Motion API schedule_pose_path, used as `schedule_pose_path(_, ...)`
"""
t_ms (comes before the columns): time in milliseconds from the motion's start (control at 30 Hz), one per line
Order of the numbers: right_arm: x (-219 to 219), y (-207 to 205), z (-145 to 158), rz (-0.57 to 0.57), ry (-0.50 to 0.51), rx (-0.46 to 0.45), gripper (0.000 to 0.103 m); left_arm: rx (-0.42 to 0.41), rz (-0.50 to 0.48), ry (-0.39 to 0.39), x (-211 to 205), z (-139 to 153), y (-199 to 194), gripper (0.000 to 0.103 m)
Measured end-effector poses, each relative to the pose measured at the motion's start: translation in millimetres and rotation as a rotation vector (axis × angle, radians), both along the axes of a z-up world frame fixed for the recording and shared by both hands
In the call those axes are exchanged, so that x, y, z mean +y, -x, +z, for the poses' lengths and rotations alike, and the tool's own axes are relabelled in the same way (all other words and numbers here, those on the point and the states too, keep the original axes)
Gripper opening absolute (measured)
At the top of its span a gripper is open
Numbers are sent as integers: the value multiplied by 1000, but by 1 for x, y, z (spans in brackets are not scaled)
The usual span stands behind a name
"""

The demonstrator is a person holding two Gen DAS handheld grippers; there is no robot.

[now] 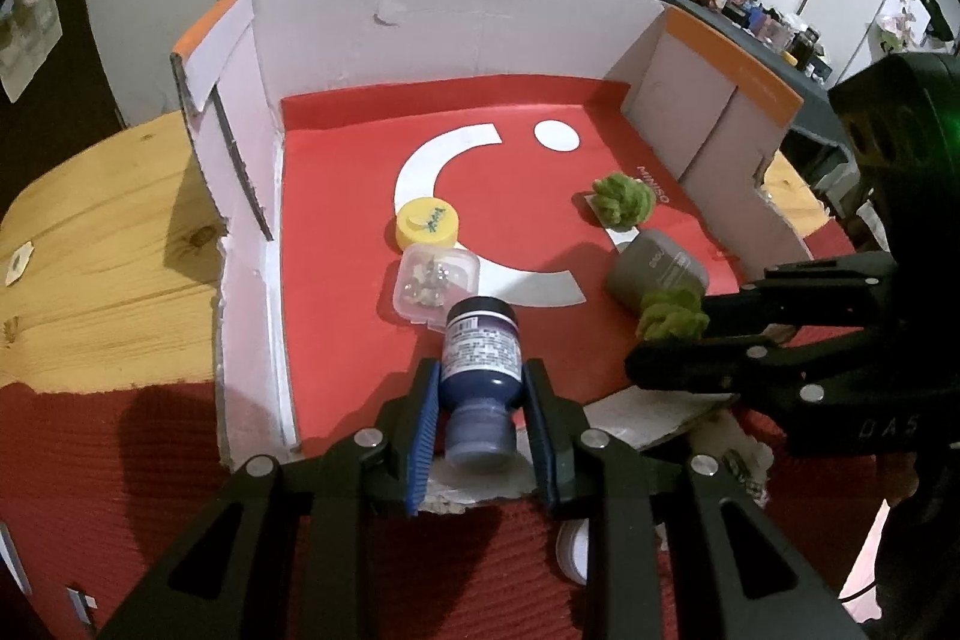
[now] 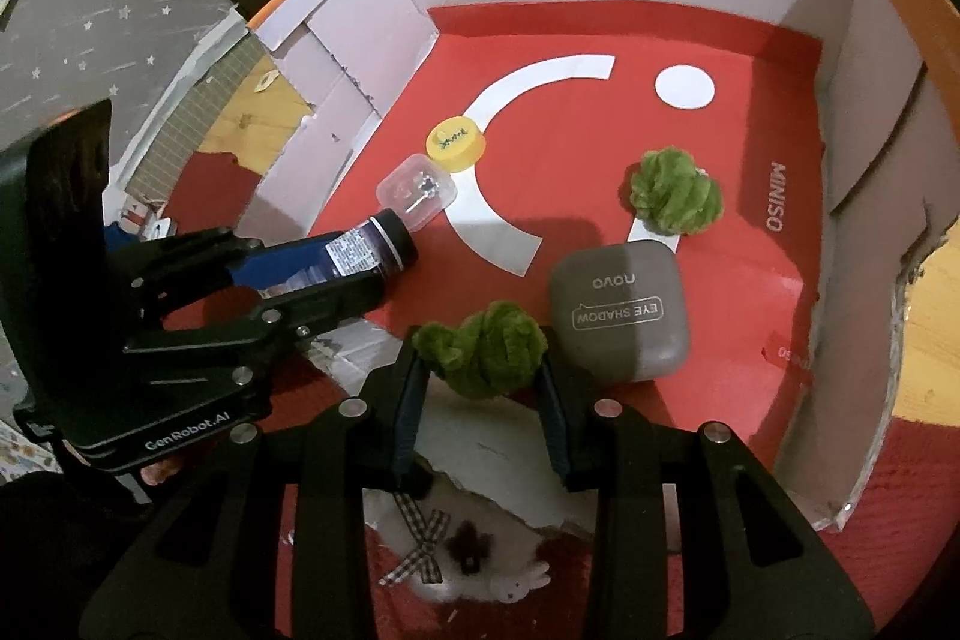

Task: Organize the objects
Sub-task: 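Carry the dark blue bottle and green plush up and over into the cardboard box, then lower the bottle and green plush toward the box floor with both tools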

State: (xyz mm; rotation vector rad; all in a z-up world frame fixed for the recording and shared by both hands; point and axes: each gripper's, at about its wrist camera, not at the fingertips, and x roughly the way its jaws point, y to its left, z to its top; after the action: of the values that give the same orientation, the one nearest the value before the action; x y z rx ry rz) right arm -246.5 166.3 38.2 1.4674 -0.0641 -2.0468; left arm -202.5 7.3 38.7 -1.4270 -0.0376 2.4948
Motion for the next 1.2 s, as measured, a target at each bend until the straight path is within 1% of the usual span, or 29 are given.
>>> schedule_pose_path(133,3,2,3,-22,2,5,33,6,12,-4,-3,4,-1,29)
schedule_pose_path(200,9,4,5,-31,39,-14,33,13,4,-6,-2,6,-3,29)
schedule_pose_path(467,-1,6,-5,-16,20,-32,33,-20,4,-20,1,-1,10,29)
schedule_pose_path(533,-2,7,-3,-34,-30,20,32,-19,16,-18,-1,-1,13,29)
schedule_pose_path(600,1,7,3,-73,-109,102,32,-16,34,-15,-5,-2,15,29)
schedule_pose_path(667,6,8,6,-108,-153,149,32,-7,51,-10,-8,-4,17,29)
schedule_pose_path(733,11,10,4,-128,-158,152,32,1,54,-9,-7,-5,18,29)
schedule_pose_path(900,10,8,-6,-133,-129,151,32,21,60,15,-3,-9,20,29)
schedule_pose_path(1067,11,5,-6,-174,-167,230,32,27,62,12,-3,-9,20,29)
schedule_pose_path(1200,6,0,-10,-173,-210,281,32,31,61,15,-3,-9,20,29)
